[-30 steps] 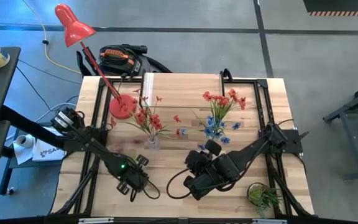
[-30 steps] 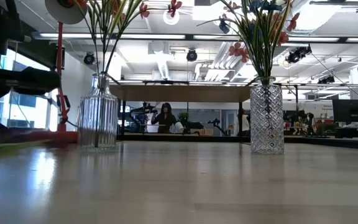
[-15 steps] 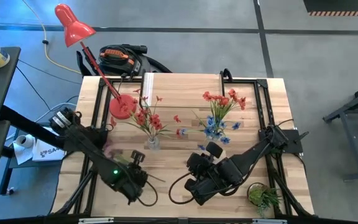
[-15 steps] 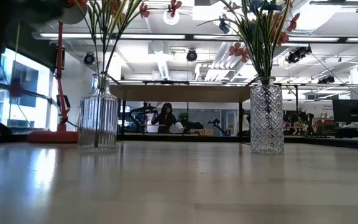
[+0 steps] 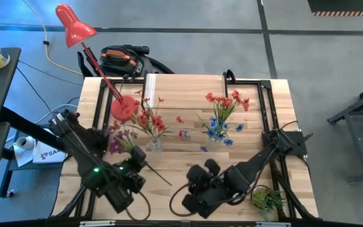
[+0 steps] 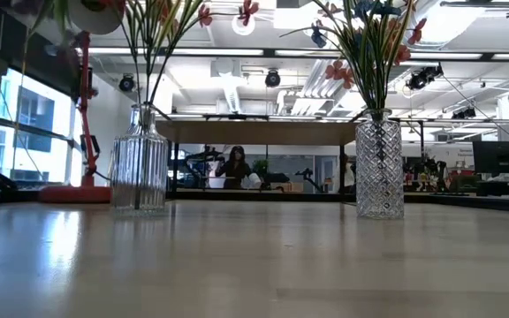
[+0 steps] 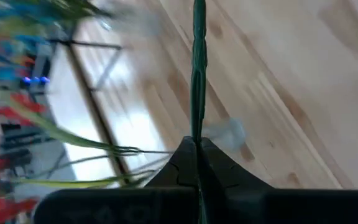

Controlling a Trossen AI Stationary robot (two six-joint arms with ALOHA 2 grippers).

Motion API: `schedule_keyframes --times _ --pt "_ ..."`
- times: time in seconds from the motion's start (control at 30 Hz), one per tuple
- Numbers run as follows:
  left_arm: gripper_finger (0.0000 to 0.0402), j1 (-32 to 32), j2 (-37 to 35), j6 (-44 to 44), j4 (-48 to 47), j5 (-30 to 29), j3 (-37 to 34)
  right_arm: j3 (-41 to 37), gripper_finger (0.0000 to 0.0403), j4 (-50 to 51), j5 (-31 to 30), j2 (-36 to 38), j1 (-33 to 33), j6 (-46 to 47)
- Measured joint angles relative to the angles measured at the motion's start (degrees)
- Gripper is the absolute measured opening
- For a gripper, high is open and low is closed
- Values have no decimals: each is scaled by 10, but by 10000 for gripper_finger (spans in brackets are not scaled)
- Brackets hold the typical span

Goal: Pick and place flowers into a vace then onto a shelf
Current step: Put the purple flowers into the left transparent flower vase

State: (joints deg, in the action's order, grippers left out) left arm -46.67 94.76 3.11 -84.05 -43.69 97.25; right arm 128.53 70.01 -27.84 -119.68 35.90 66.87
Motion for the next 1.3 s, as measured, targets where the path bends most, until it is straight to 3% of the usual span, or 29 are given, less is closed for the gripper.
schedule_keyframes --times 0.2,0.37,0.47,0.57,0.63,0.93,1.1,1.3 --pt "30 -41 0 -1 18 -70 93 0 83 -130 0 0 22 -47" --pt "32 -60 0 29 84 -85 167 0 83 -221 -65 0 38 -97" --pt "32 -63 -1 86 108 -51 207 0 83 -272 -95 0 43 -124" --pt "31 -63 -1 143 119 36 226 0 83 -307 -104 0 45 -133" --pt "32 -71 -1 168 127 66 228 0 83 -315 -104 0 45 -132" --pt "32 -156 5 249 112 57 222 0 83 -299 -86 0 67 -119" --pt "32 -195 12 263 113 70 192 0 83 -231 -32 0 92 -16" --pt "32 -197 24 259 178 93 127 0 83 -174 47 -2 114 90"
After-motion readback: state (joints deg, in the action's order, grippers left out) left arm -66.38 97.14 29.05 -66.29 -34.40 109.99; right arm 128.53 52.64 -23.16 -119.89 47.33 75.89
